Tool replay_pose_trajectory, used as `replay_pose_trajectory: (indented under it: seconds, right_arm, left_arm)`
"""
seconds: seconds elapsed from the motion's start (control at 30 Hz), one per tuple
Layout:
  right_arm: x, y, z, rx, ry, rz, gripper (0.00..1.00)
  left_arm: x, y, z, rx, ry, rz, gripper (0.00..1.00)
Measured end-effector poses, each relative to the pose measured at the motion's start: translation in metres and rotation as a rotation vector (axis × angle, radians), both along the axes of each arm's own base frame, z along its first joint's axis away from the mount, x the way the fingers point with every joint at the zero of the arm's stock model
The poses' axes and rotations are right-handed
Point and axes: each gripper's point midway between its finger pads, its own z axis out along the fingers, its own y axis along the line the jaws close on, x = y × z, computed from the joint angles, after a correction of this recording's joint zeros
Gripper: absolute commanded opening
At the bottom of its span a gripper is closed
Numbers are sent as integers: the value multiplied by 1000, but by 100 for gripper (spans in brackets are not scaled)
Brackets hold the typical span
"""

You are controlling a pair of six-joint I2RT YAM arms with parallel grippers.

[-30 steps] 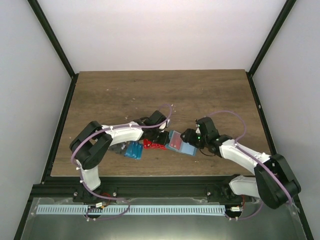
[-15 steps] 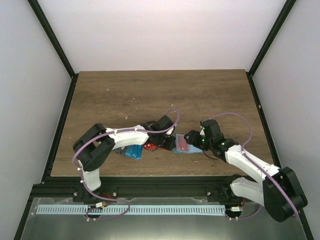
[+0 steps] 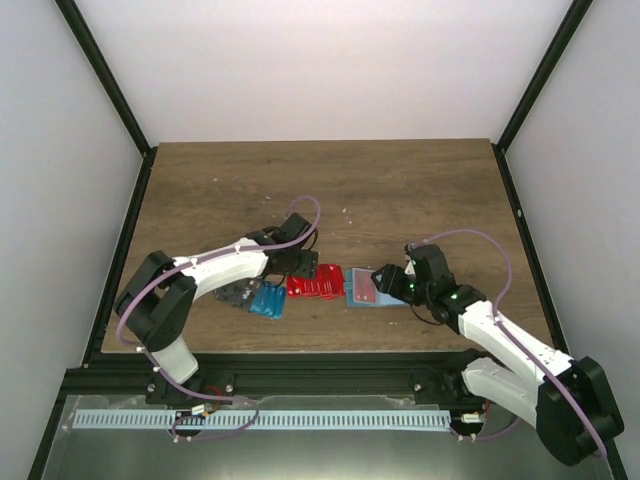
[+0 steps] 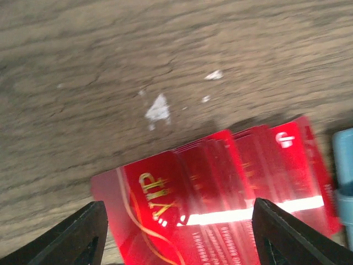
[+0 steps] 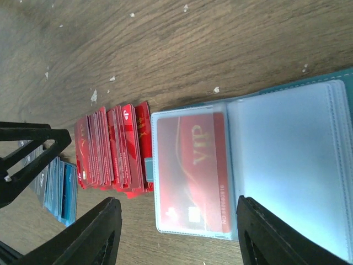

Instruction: Put the credit cards into the card holder

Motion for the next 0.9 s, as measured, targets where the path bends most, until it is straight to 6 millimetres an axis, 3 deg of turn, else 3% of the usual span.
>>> replay_pose_trajectory:
  seconds: [0.3, 0.73, 0.9]
  right_arm:
    - [-5, -2, -3, -8, 7, 4, 59]
    - [-5, -3, -2, -7, 3, 4, 59]
    - [-5, -2, -3, -6, 7, 6, 59]
  left_arm:
    - [-10, 15, -40, 82, 82, 21, 74]
    - [-14, 3, -40, 20, 43, 8, 46]
    - [-24, 0, -38, -1, 29, -2, 43]
